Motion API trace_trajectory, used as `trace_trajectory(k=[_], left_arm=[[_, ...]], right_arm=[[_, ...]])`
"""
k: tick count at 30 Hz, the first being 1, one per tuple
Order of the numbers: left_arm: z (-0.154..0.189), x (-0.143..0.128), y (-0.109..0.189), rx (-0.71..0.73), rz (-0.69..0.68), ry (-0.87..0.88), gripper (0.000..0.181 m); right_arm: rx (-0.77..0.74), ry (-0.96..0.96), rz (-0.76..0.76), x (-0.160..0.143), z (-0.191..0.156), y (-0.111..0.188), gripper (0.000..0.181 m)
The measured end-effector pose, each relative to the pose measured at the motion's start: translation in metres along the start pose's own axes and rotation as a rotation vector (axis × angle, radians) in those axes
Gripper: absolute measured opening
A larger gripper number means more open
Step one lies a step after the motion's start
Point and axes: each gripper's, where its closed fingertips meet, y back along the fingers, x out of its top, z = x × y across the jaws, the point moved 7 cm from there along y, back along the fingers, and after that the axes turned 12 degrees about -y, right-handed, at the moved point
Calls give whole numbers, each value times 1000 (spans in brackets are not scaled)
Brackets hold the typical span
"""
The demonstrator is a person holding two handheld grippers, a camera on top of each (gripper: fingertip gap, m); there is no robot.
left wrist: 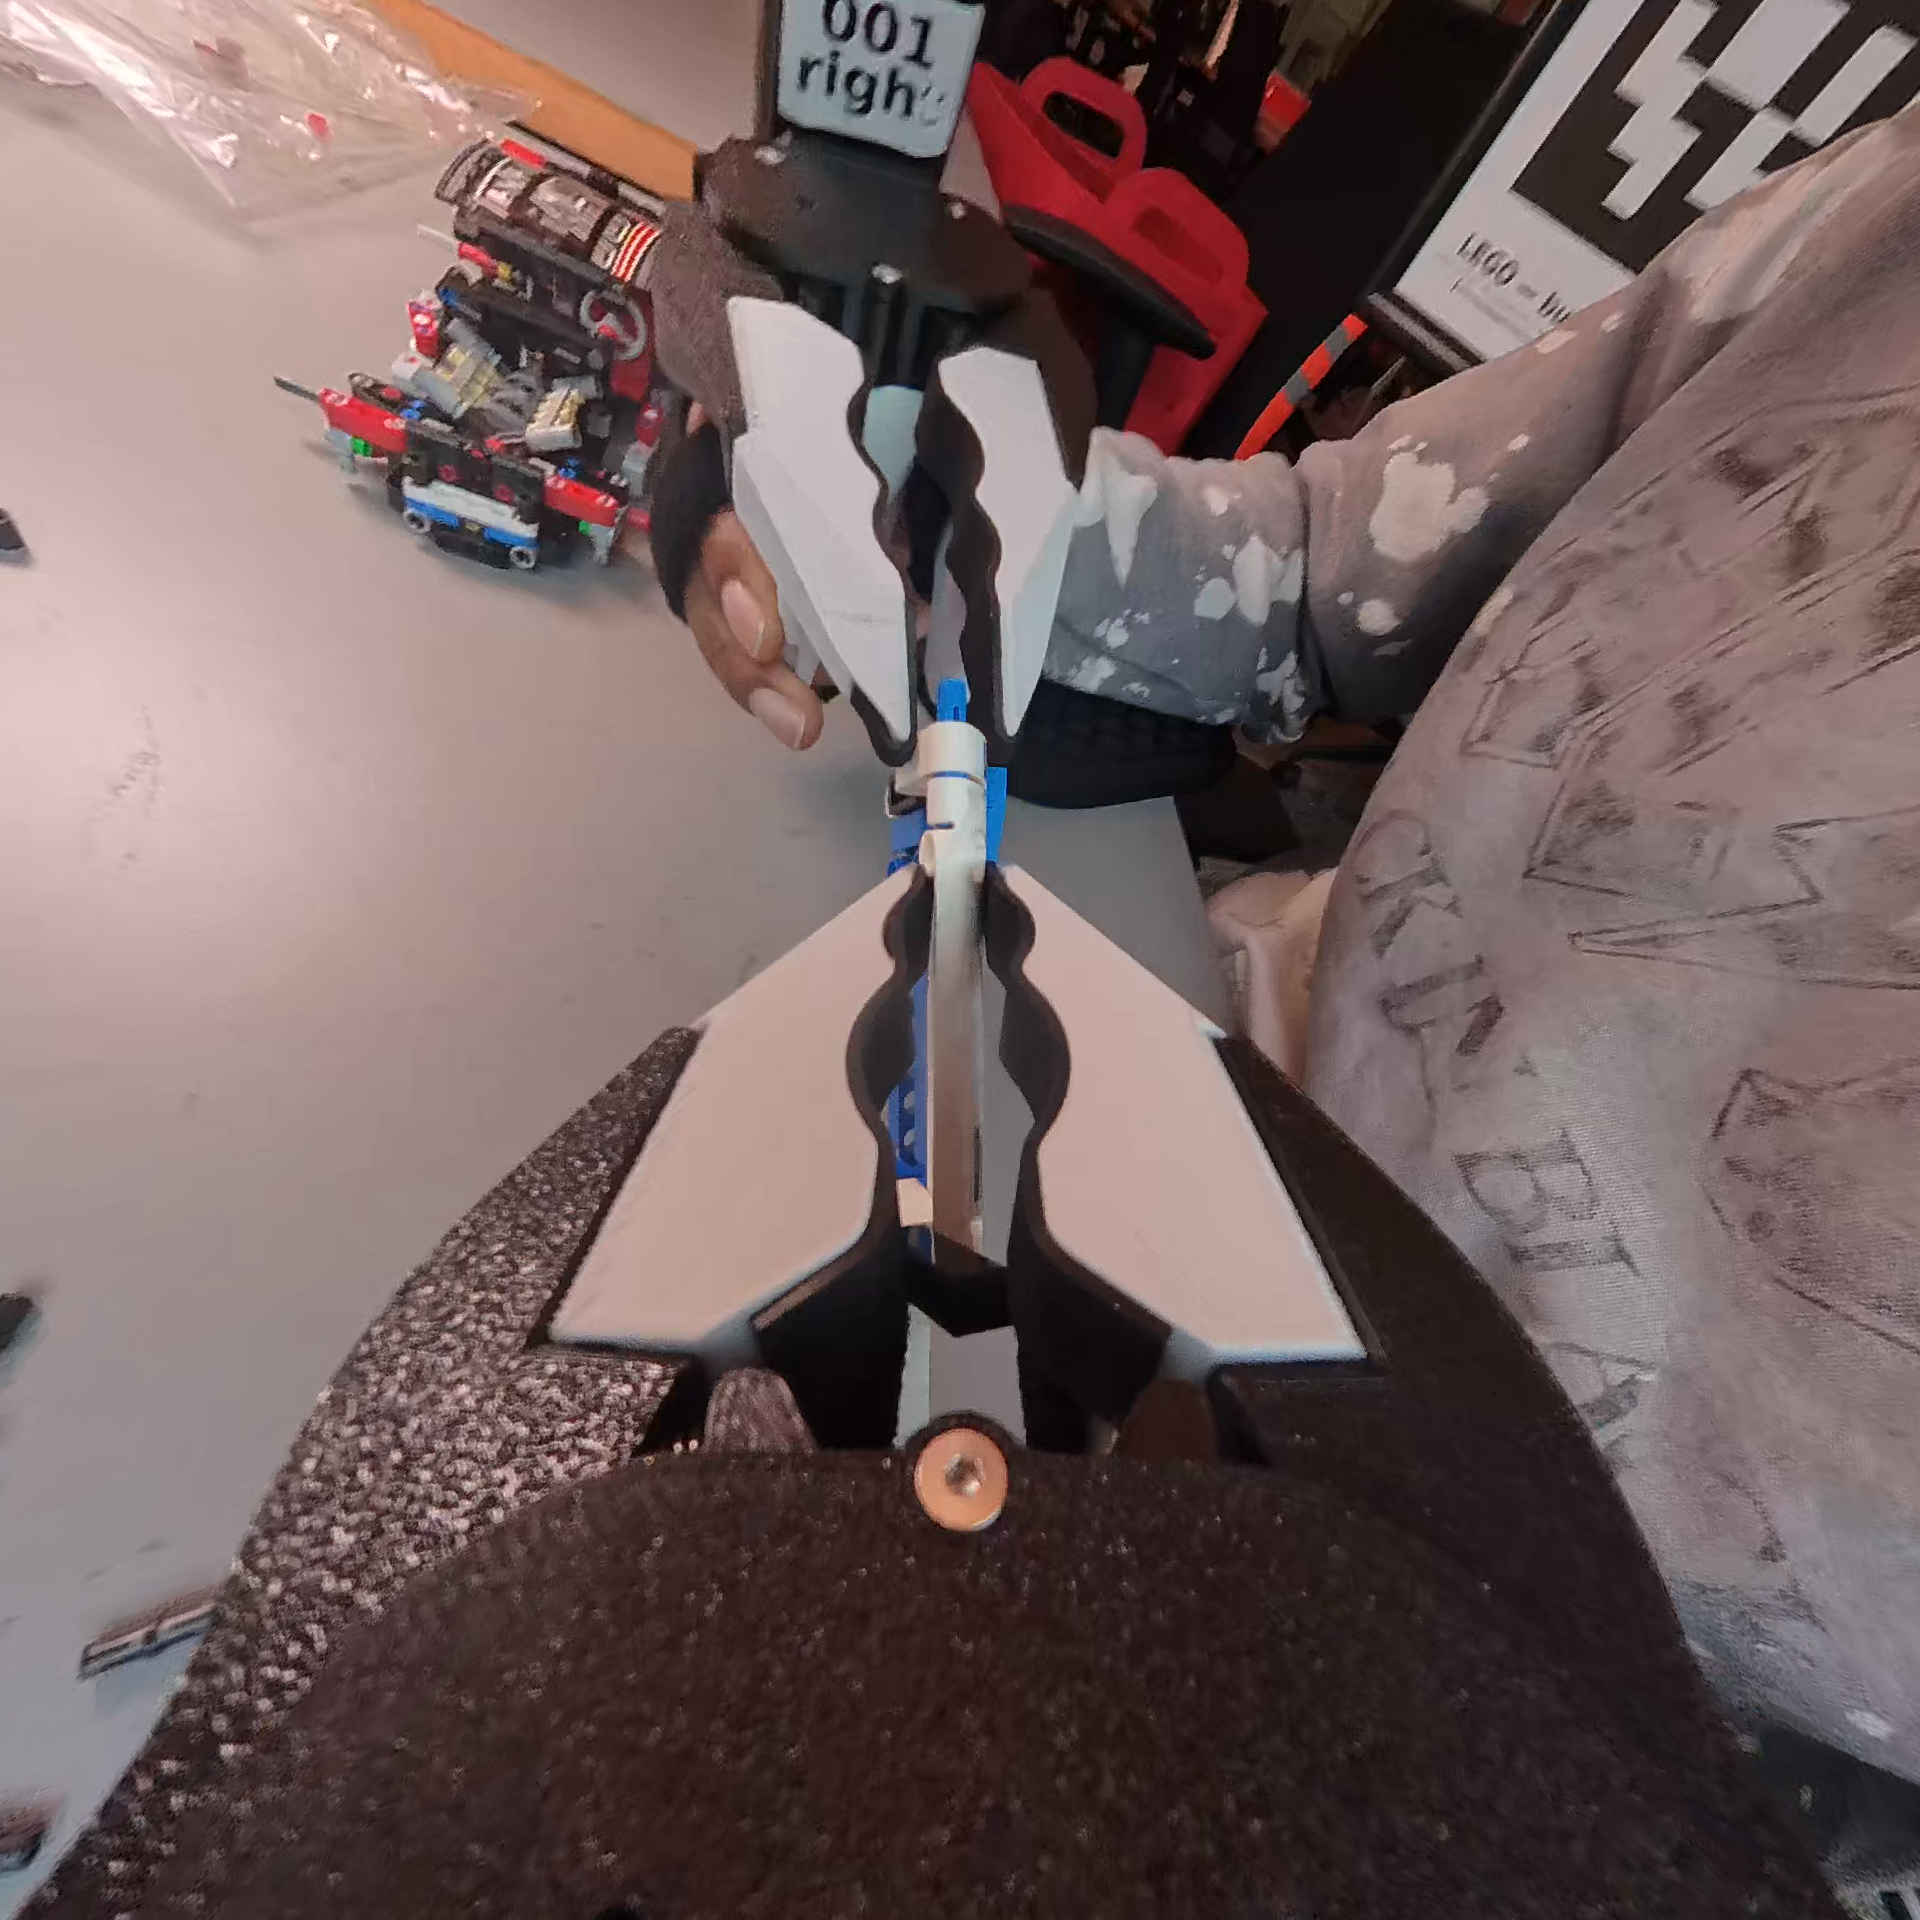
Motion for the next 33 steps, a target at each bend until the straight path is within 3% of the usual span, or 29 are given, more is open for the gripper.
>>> trace_trajectory(k=[4,5,6,12,14,16,22,26,33], left_arm=[[-2,-6,1,15,-47,-6,8],[-2,-6,-2,13,-61,-12,8],[-1,-7,-5,6,-71,-13,8],[-3,-12,-11,-15,-77,21,8],[-8,-24,-4,50,-182,-9,7],[-17,-28,17,91,-98,76,7],[-25,-10,19,128,-39,30,7],[-24,-19,21,132,-20,60,8],[-19,-35,-5,149,-190,3,12]], right_arm=[[-59,60,-75,-5,-3,-8,30],[-59,69,-86,-7,-5,-10,28],[-77,77,-101,-8,-4,-12,14],[-92,110,-195,-13,-2,-5,12],[-106,94,-91,0,0,25,12],[-188,107,23,20,1,62,12],[-233,57,-204,-20,21,26,13],[-210,62,-194,-25,19,12,14],[-133,66,-119,-25,11,-3,14]])
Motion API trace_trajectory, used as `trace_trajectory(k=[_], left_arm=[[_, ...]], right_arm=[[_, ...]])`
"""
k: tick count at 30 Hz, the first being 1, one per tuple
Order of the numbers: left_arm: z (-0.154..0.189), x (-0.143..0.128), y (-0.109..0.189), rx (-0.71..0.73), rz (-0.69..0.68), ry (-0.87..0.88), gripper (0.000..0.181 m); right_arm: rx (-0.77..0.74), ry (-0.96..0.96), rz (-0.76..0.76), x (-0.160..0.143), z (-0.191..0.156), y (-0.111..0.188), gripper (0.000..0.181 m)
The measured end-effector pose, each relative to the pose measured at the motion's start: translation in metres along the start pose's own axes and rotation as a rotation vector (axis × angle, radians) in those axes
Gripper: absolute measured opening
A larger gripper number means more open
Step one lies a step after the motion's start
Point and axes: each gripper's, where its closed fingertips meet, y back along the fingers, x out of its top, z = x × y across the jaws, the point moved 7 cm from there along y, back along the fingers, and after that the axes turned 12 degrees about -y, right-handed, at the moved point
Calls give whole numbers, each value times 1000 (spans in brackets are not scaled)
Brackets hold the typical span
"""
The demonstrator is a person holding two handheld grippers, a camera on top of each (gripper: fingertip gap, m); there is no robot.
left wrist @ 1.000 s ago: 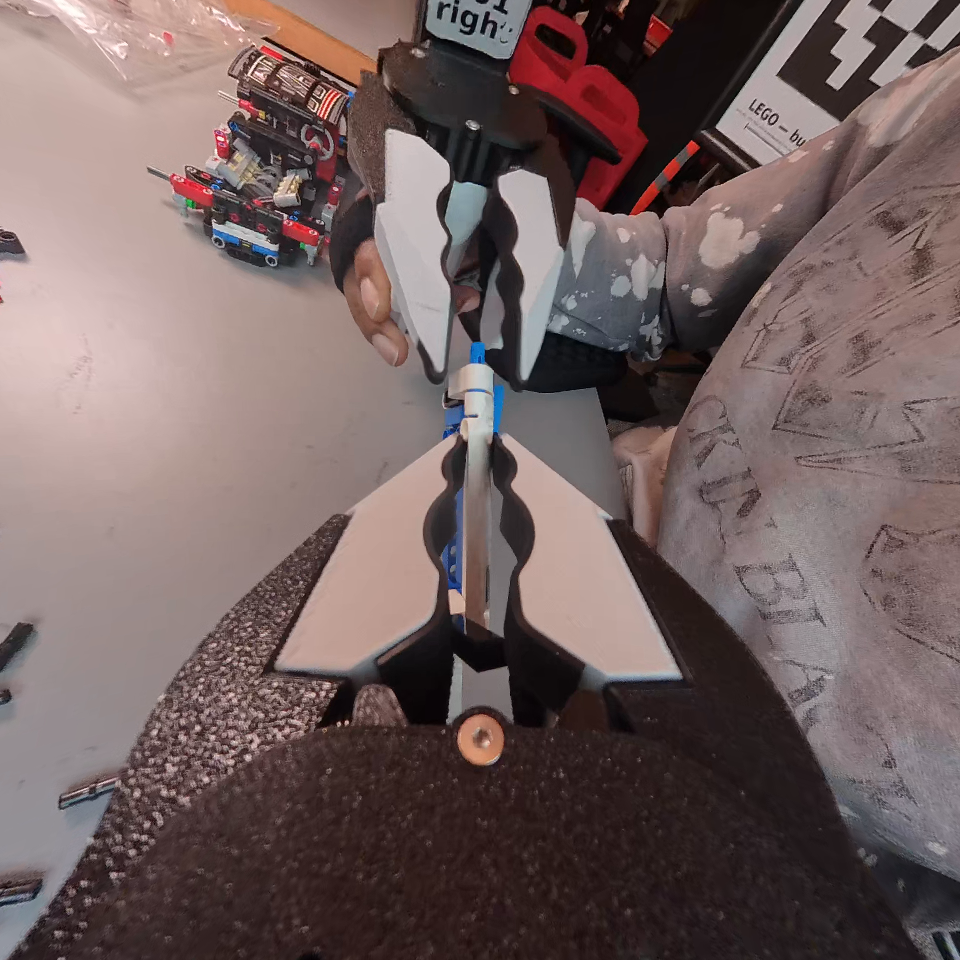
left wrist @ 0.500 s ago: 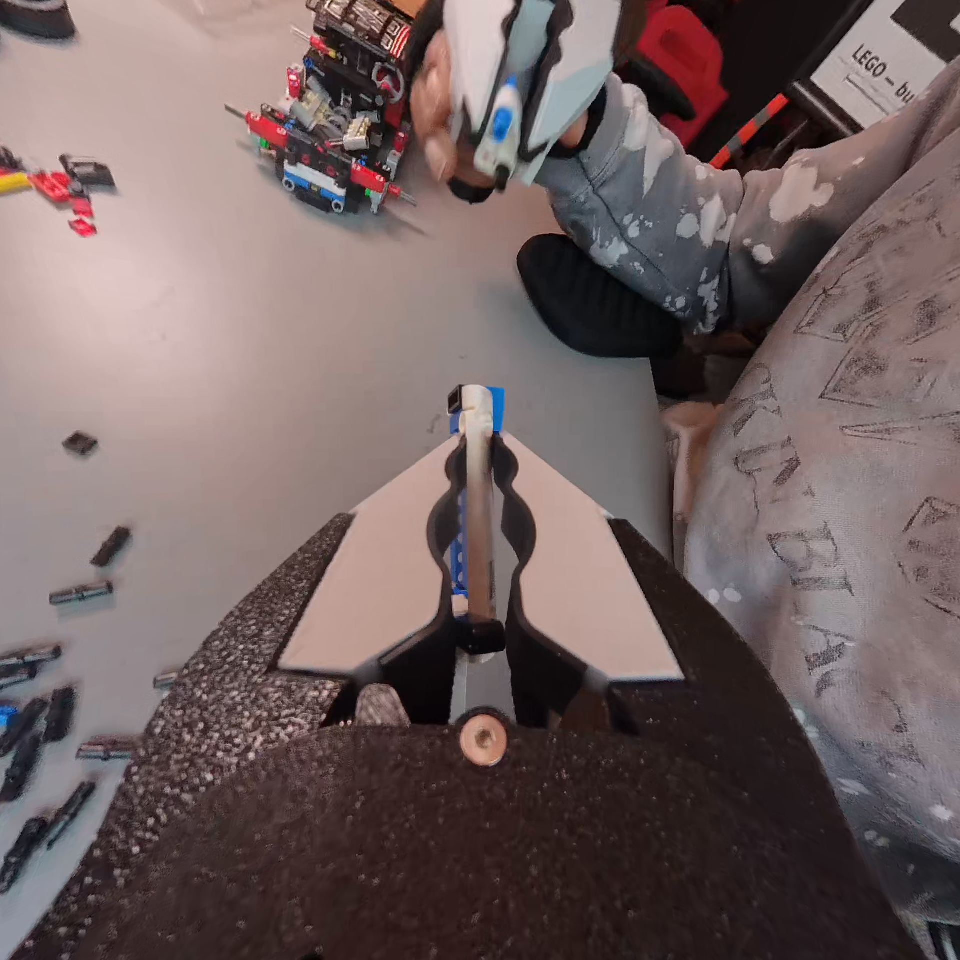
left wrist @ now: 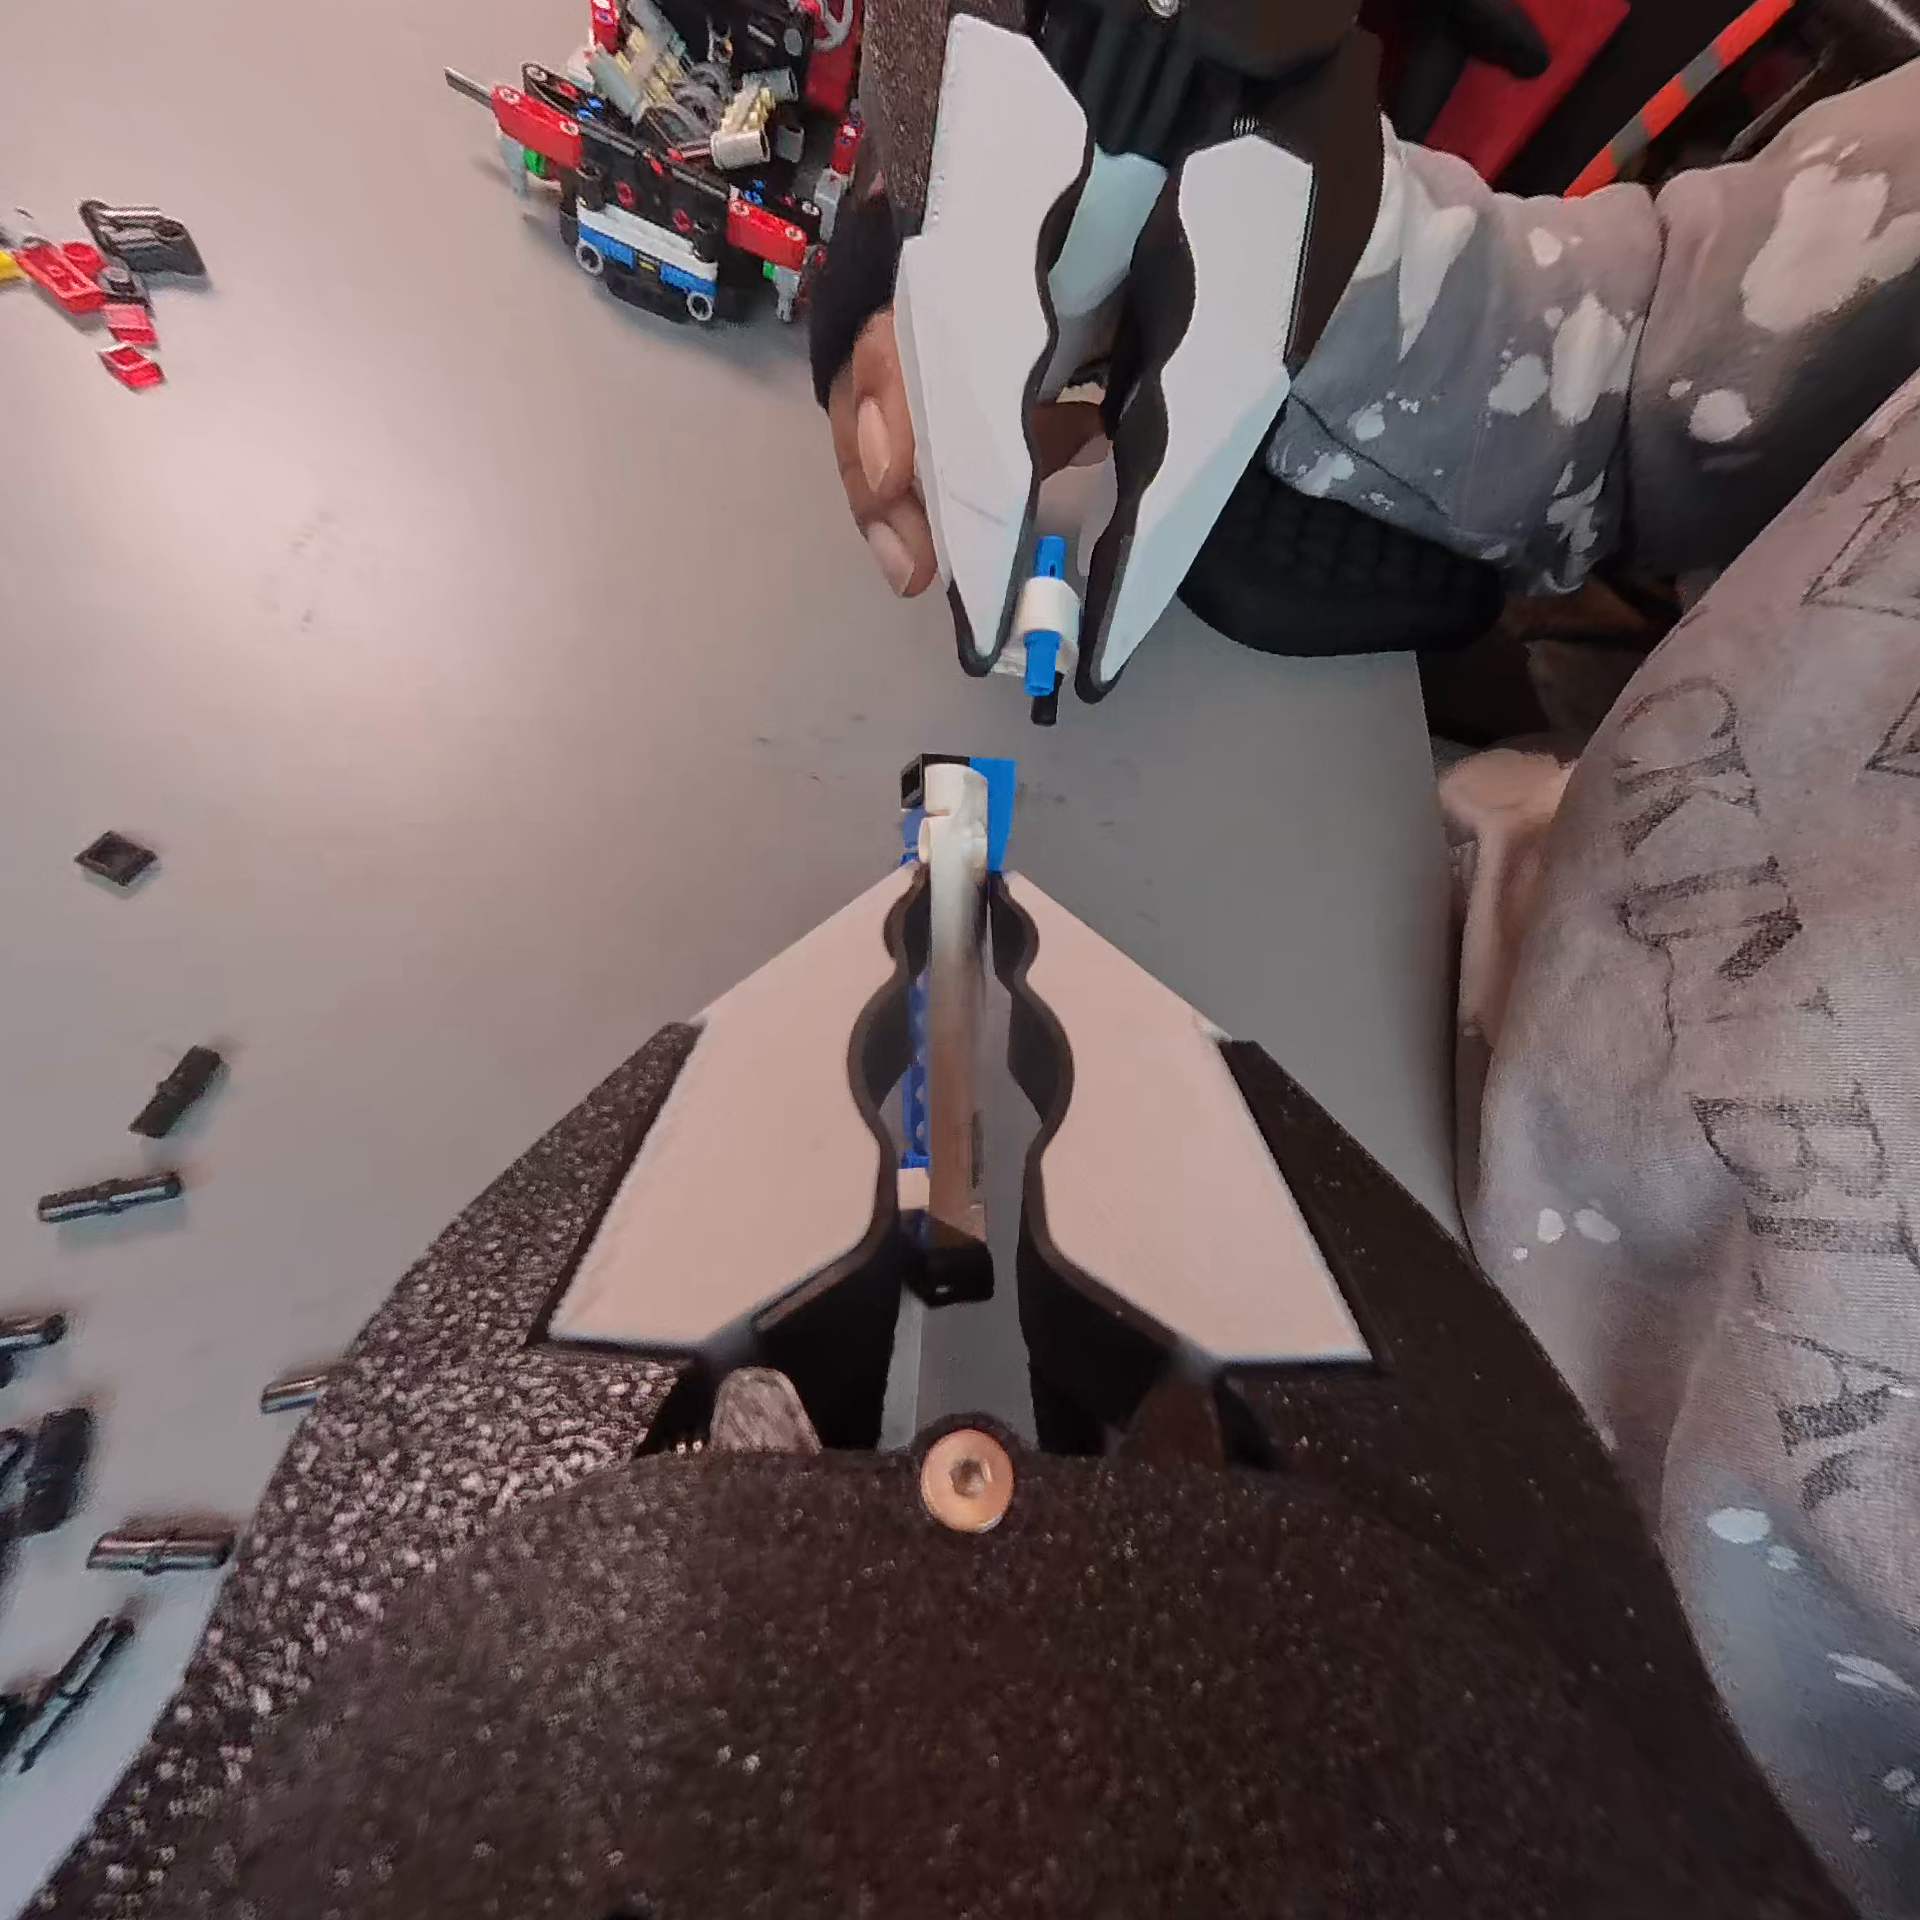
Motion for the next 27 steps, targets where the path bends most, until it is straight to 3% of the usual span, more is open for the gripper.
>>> trace_trajectory(k=[3,9,12,19,27], left_arm=[[1,2,-1,-9,9,4,17],[8,25,19,-89,274,29,20],[8,31,21,-96,338,49,14],[8,32,15,-51,331,24,3],[7,33,13,-44,351,45,3]], right_arm=[[11,15,8,0,-4,-4,14],[-1,52,102,10,-9,-2,14],[-24,73,118,14,-10,0,14],[-44,84,106,13,-10,-3,14],[-92,110,80,13,-9,-6,13]])
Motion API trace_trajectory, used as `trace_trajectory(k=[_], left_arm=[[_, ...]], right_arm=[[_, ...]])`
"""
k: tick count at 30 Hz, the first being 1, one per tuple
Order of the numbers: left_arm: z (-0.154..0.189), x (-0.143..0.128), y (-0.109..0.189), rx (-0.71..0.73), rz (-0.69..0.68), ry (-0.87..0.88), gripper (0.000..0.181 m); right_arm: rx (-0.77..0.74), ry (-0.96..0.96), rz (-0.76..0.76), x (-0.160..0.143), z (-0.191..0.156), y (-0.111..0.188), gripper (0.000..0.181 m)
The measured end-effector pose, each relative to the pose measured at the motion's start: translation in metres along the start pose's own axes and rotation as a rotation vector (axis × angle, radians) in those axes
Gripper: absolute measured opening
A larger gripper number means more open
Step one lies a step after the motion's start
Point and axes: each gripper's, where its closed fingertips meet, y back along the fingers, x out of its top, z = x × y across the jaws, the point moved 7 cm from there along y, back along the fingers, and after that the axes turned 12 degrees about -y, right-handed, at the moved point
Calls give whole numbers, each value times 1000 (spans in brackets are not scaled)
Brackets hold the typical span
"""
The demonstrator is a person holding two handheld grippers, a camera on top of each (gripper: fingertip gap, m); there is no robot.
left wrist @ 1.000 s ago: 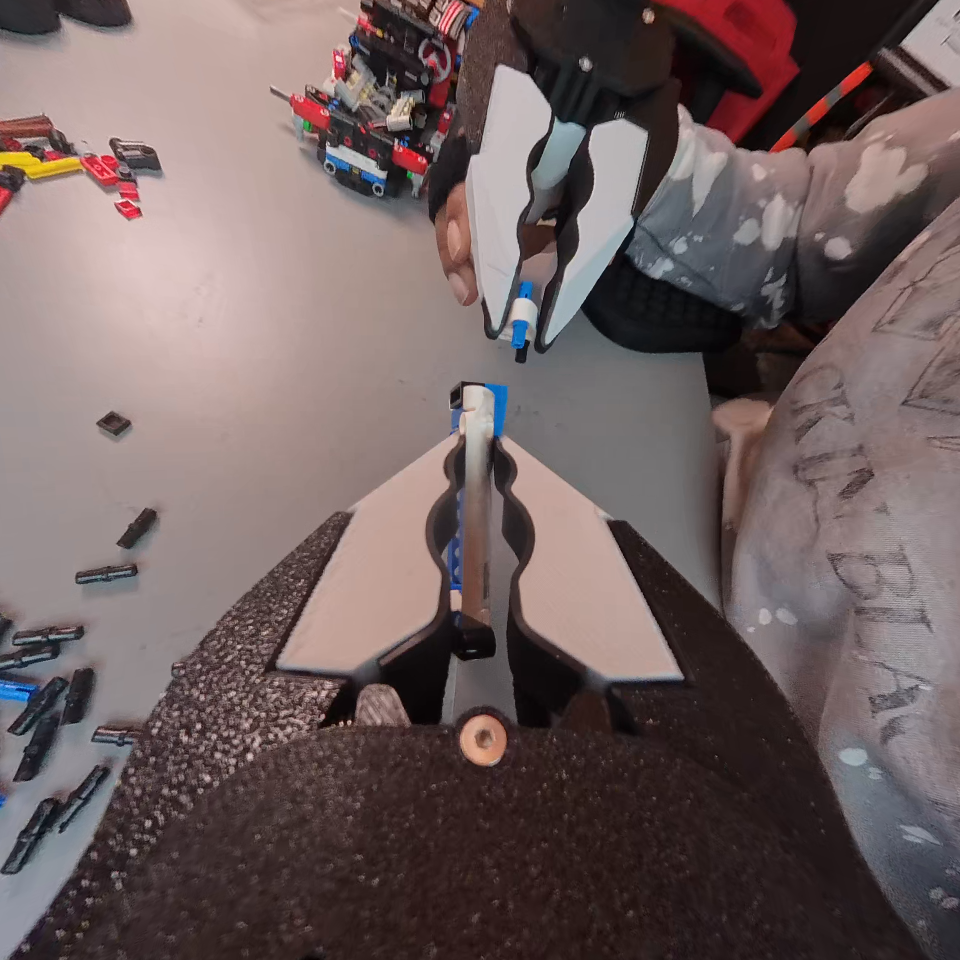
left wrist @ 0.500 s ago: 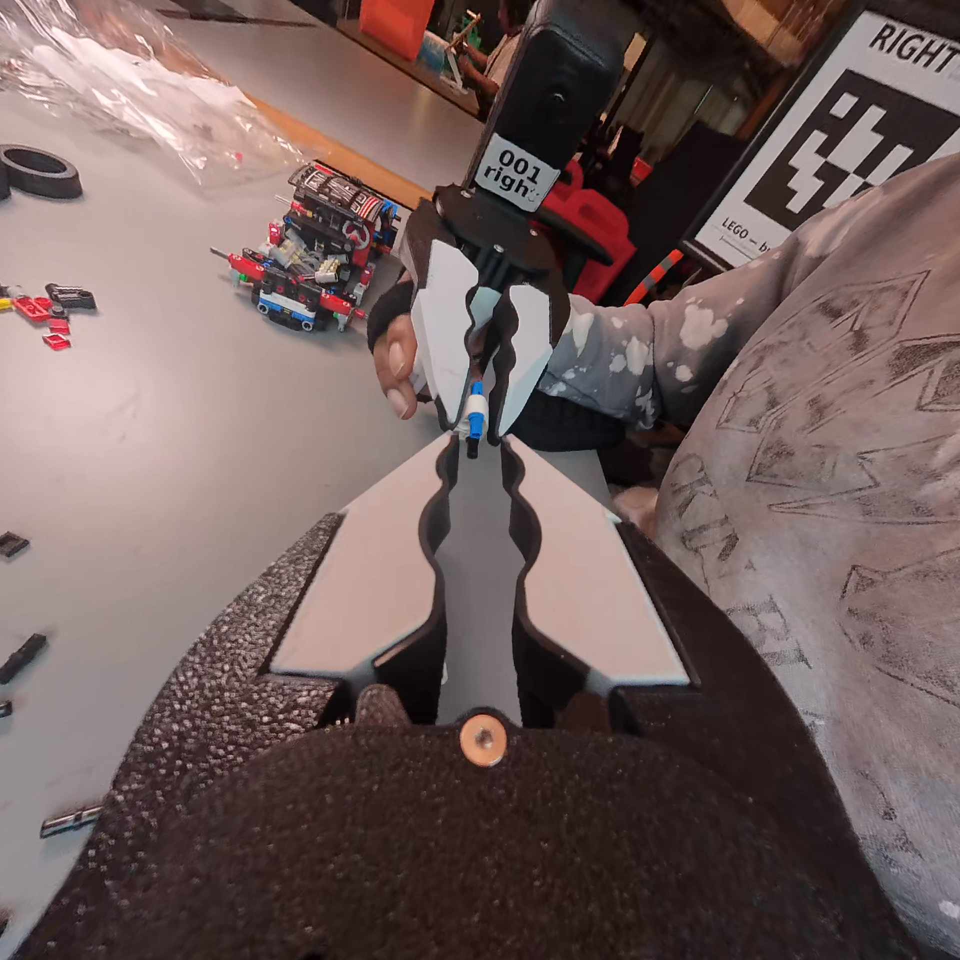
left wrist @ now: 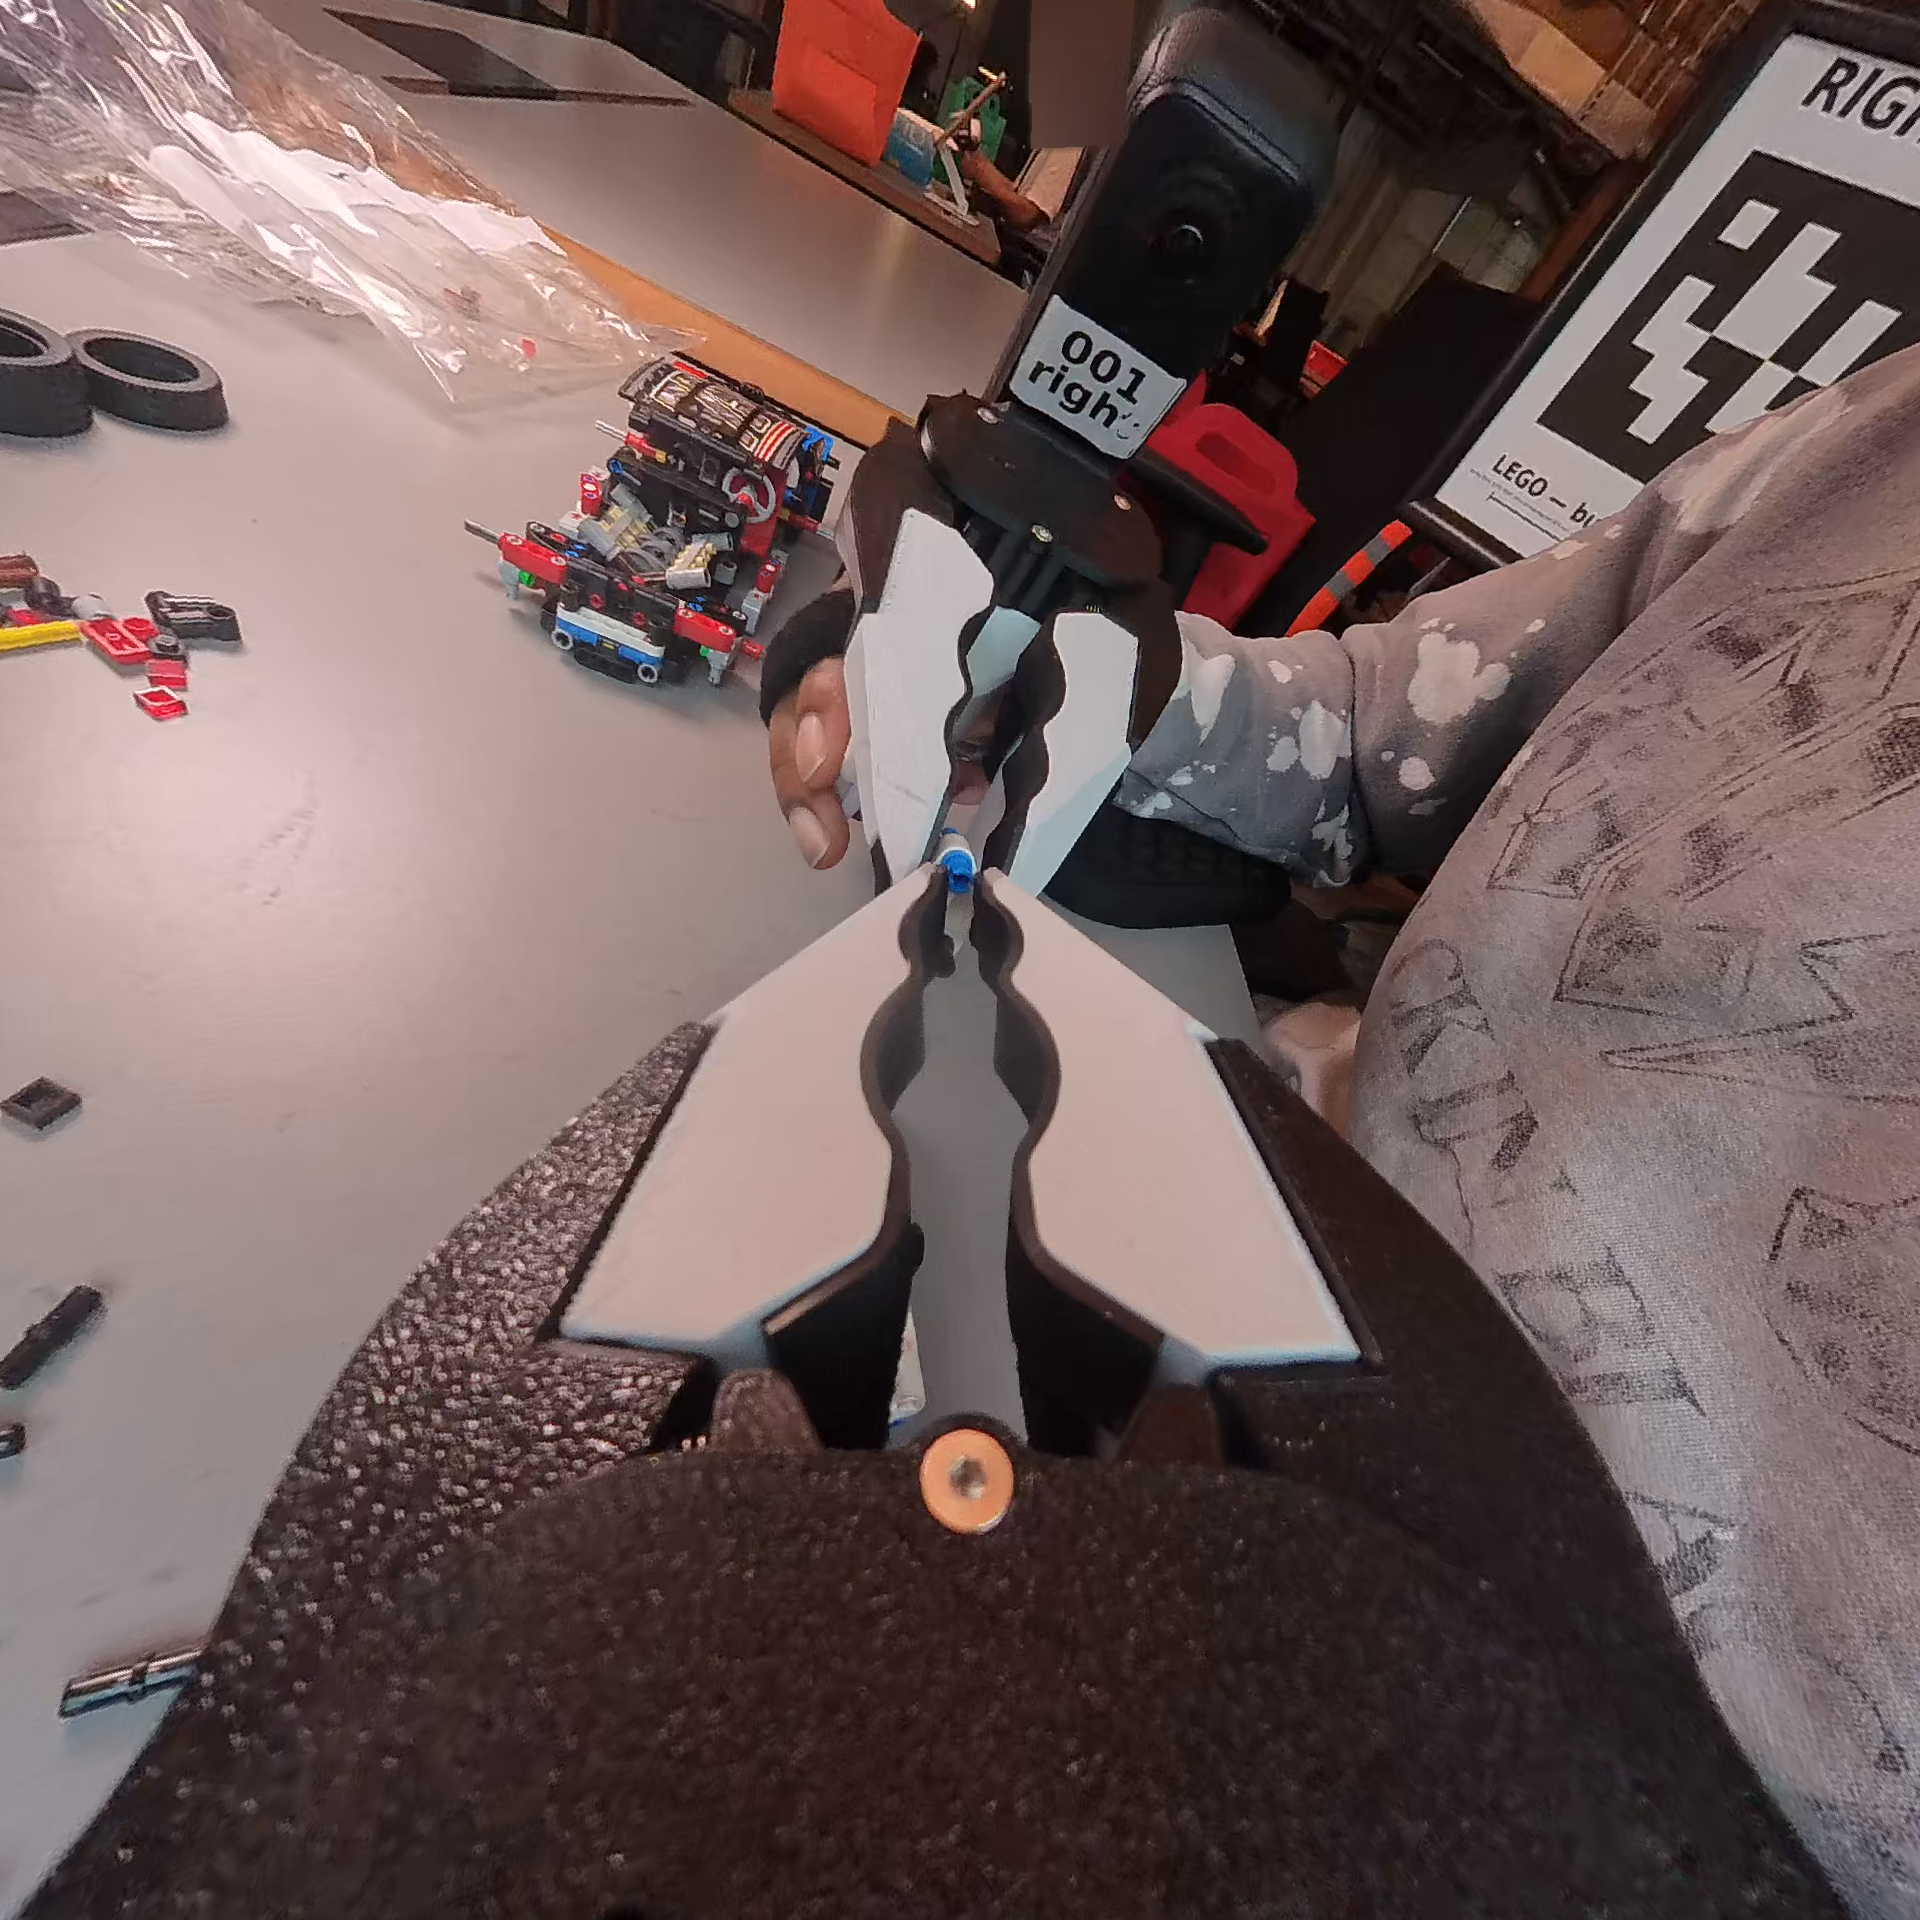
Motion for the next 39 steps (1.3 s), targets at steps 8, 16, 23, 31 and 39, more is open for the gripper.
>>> trace_trajectory(k=[8,16,23,31,39], left_arm=[[-2,-3,-2,29,-11,-19,4],[-5,-4,-4,83,-26,-47,2],[-3,-2,-2,103,-39,-109,5],[-1,-2,-2,104,-60,-135,2],[3,4,2,84,-31,-147,1]], right_arm=[[-36,6,-55,-1,1,0,13],[-89,31,-114,-4,3,-2,13],[-95,13,-107,-1,3,-2,13],[-98,22,-105,1,0,-1,12],[-86,39,-46,7,-4,2,12]])
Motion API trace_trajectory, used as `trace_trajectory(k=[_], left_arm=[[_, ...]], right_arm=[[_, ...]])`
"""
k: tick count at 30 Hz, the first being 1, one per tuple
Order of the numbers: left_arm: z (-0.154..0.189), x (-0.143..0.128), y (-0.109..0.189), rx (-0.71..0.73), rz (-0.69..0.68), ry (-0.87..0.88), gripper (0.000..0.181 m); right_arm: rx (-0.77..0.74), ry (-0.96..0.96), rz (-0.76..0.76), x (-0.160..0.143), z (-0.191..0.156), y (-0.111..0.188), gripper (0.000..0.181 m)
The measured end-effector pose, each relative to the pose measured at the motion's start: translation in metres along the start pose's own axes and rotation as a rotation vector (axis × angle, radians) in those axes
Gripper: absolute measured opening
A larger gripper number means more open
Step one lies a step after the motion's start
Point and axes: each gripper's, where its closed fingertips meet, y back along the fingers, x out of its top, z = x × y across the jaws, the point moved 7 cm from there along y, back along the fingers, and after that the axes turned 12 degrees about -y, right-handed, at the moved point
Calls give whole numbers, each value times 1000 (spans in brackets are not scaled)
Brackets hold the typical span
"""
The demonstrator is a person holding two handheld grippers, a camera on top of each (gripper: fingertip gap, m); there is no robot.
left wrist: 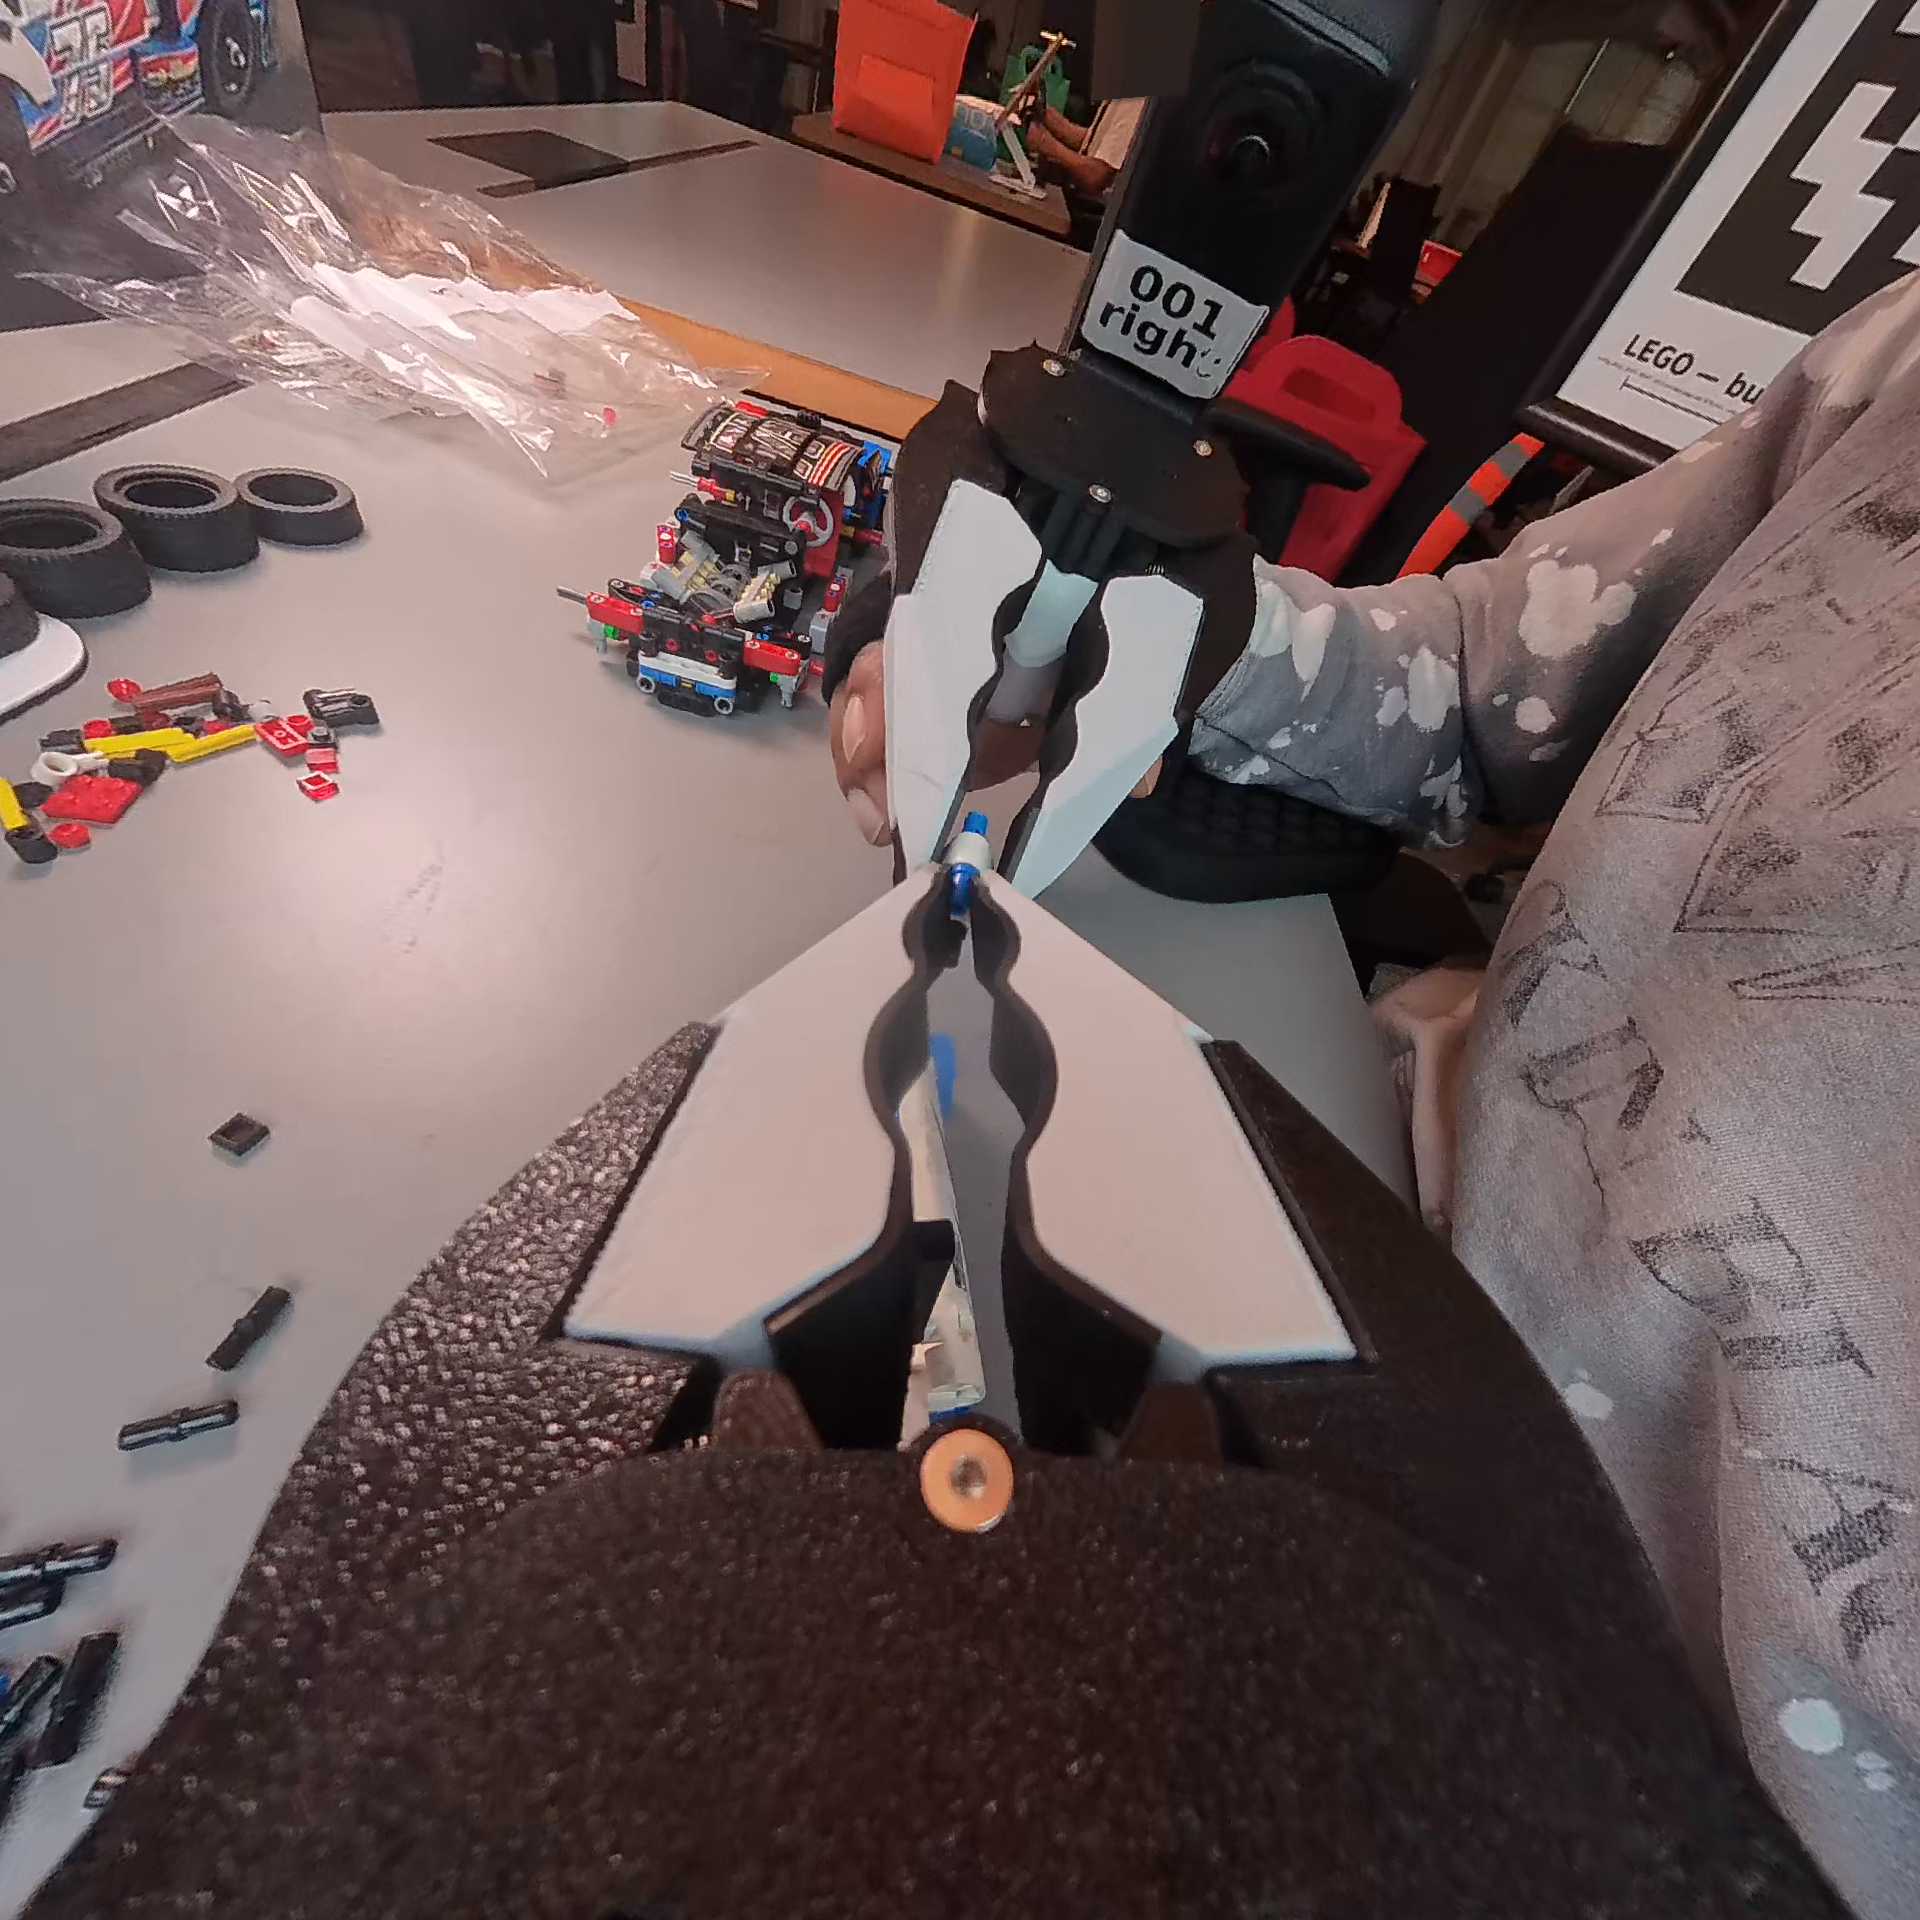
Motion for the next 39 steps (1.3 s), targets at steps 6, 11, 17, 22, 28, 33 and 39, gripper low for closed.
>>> trace_trajectory(k=[6,11,17,22,28,33,39], left_arm=[[0,4,4,-1,32,-8,1],[4,6,6,24,38,-90,7],[12,8,5,111,-48,-288,5],[17,8,0,155,-96,-388,3],[23,13,2,184,-90,-481,3],[19,14,3,204,-44,-482,3],[17,11,3,215,-54,-514,3]], right_arm=[[33,-29,56,4,1,5,11],[141,-178,93,4,5,8,10],[321,-546,97,-1,14,5,10],[427,-749,86,-9,16,-1,10],[479,-783,144,-5,16,0,10],[413,-677,167,0,13,-1,13],[399,-663,167,-2,16,-3,12]])
